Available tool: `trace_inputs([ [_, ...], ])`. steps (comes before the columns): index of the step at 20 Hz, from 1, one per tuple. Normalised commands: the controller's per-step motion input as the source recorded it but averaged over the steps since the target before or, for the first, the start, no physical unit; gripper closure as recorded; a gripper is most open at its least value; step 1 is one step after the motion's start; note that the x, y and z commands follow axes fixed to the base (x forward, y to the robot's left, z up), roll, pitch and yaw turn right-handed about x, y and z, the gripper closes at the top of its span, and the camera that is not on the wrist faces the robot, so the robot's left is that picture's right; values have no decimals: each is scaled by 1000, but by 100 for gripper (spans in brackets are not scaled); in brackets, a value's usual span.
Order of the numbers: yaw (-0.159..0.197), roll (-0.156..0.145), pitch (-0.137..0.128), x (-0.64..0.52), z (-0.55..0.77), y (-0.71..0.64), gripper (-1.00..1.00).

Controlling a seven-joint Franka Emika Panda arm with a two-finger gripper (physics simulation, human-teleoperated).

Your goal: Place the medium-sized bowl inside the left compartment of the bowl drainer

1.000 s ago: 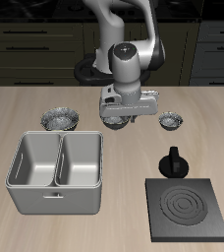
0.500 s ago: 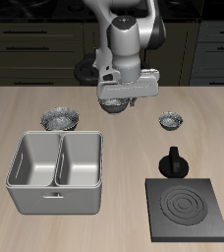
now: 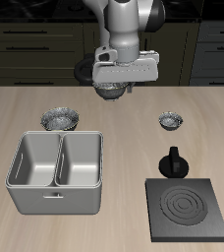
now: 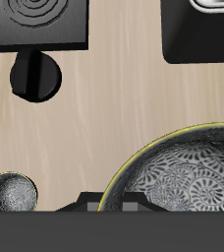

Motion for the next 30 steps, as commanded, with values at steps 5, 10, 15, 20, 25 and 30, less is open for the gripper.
trace_inputs([
  [5,-2,-11,-28,285,429,-29,100],
  [10,-6,-27,4,246,170,-133,100],
  [15,-2,-17,19,219,95,-138,100],
  [20,-7,12,28,337,200,-165,100],
  [25,-36,5,22,386,232,-318,100],
  [30,-22,-47,28,438,106,-334,100],
])
